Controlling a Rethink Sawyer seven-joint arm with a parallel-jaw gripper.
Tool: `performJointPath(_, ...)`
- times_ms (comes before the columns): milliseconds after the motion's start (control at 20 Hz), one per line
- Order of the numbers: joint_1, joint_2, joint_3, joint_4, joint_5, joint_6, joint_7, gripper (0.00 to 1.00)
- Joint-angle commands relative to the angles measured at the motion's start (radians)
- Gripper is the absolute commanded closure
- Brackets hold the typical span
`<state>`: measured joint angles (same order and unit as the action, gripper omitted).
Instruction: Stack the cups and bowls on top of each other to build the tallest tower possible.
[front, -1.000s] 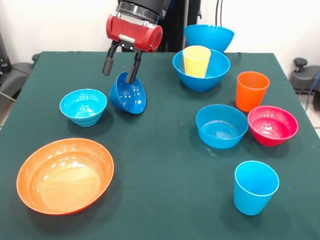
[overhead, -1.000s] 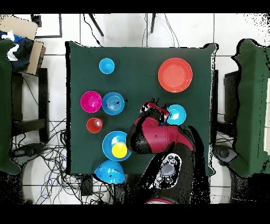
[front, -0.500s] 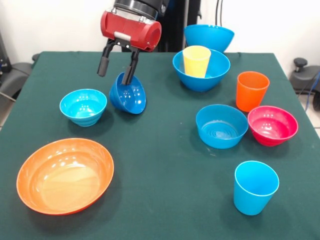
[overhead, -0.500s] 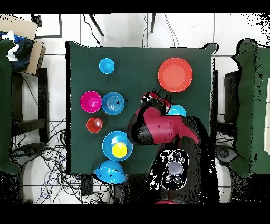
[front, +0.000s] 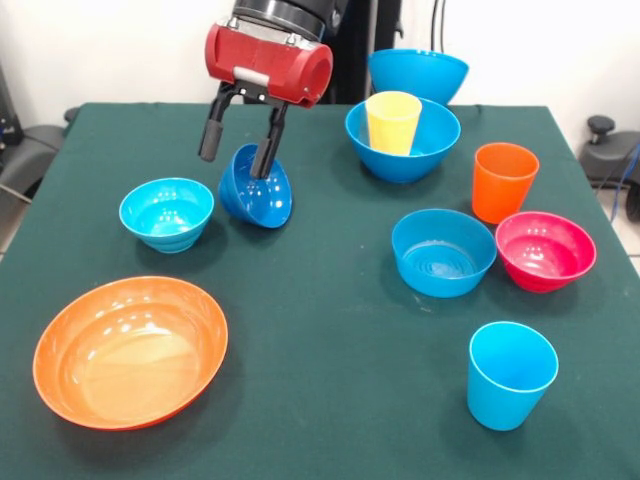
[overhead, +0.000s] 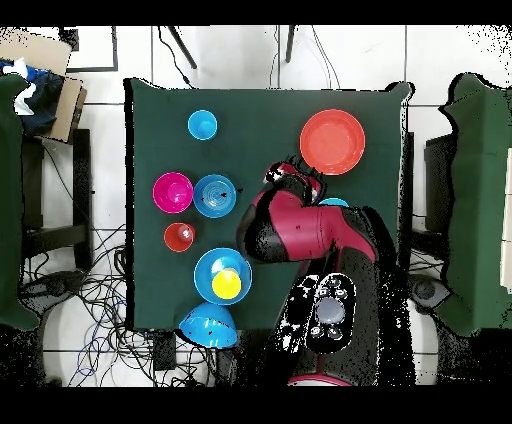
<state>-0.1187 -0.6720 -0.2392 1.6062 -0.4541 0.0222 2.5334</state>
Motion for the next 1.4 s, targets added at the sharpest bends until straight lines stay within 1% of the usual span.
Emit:
performJointPath(50, 0.016, 0.037, 0.093, -0.043, -0.071, 0.094, -0.091, 0.0)
performJointPath(450, 0.03, 0.072, 0.067, -0.062, -0.067, 0.052, -0.062, 0.0)
performJointPath(550, 0.033, 0.088, 0.061, -0.067, -0.064, 0.037, -0.052, 0.0)
performJointPath(800, 0.055, 0.142, 0.015, -0.074, -0.048, -0.022, -0.008, 0.0)
performJointPath(900, 0.05, 0.152, 0.016, -0.076, -0.05, -0.019, -0.011, 0.0)
performJointPath(1050, 0.042, 0.188, 0.015, -0.089, -0.05, -0.039, -0.008, 0.0)
performJointPath(1200, 0.026, 0.243, 0.016, -0.103, -0.046, -0.11, 0.008, 0.0)
performJointPath(1300, 0.033, 0.275, -0.001, -0.114, -0.034, -0.152, 0.019, 0.0)
performJointPath(1400, 0.039, 0.29, -0.011, -0.118, -0.023, -0.171, 0.025, 0.0)
